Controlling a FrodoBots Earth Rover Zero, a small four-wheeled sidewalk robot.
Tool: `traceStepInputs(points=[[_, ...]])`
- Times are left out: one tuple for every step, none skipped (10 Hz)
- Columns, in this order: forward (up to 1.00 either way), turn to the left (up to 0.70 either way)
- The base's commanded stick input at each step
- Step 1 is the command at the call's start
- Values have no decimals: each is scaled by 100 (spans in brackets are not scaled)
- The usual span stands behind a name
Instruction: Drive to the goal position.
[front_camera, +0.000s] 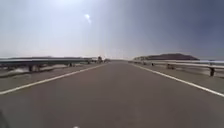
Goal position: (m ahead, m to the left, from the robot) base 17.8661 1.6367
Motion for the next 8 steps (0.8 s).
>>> traceStepInputs(points=[[100,0],[100,0],[100,0],[100,0],[100,0],[100,0],[100,0],[100,0]])
